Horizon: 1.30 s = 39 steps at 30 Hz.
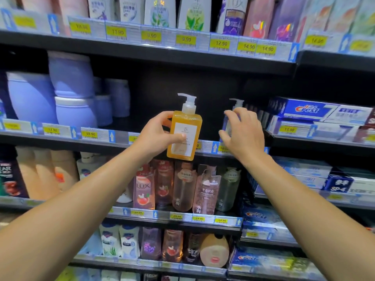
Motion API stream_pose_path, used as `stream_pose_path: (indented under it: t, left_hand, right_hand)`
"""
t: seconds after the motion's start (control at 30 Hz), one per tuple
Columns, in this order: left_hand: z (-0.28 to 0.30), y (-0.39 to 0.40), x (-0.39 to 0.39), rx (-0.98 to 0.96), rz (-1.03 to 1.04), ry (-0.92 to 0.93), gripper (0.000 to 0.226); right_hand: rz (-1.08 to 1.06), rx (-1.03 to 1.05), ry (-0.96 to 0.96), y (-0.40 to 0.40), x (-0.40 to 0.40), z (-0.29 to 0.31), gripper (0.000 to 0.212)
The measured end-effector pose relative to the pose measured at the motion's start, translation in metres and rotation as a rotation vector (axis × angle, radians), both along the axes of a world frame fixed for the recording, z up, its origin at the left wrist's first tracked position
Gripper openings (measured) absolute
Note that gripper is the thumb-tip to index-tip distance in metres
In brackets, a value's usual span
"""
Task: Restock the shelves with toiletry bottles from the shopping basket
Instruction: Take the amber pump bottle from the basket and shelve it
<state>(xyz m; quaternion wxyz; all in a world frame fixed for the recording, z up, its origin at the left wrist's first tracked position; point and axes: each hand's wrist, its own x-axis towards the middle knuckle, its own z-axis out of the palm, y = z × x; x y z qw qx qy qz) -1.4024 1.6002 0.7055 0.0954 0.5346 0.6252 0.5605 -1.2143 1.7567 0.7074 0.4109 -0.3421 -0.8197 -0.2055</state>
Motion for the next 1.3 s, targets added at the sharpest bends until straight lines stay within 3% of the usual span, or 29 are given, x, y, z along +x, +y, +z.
stream_pose_path:
  t: [0.13, 0.47, 0.63, 0.9, 1.07, 1.23, 1.3]
  left_hand:
    - [0.001, 0.005, -0.002, 0.005, -0.024, -0.005, 0.058]
    - [0.001, 0.017, -0.001, 0.01, -0.082, -0.031, 0.057]
    - [0.0, 0.02, 0.003, 0.002, -0.107, -0.026, 0.056]
    - [0.0, 0.021, 0.006, -0.002, -0.101, -0.012, 0.055]
    - [0.0, 0.023, 0.006, -0.005, -0.083, -0.006, 0.054]
    - [0.001, 0.023, 0.008, -0.012, -0.06, -0.005, 0.056]
    - [0.002, 0.022, 0.01, -0.012, -0.056, -0.003, 0.056]
  right_hand:
    - [-0.144, 0.018, -0.06, 0.009, -0.01, 0.004, 0.048]
    - [-0.218, -0.05, 0.002, 0.033, 0.018, 0.006, 0.04]
    - [-0.213, -0.068, -0.033, 0.036, 0.021, 0.002, 0.045]
    - [-0.298, -0.241, -0.164, 0.056, 0.005, 0.009, 0.038]
    - [-0.288, -0.459, -0.225, 0.074, -0.002, 0.018, 0.058]
    - [-0.259, -0.473, -0.257, 0.077, -0.002, 0.019, 0.068]
    - [-0.246, -0.479, -0.267, 0.074, -0.001, 0.022, 0.063]
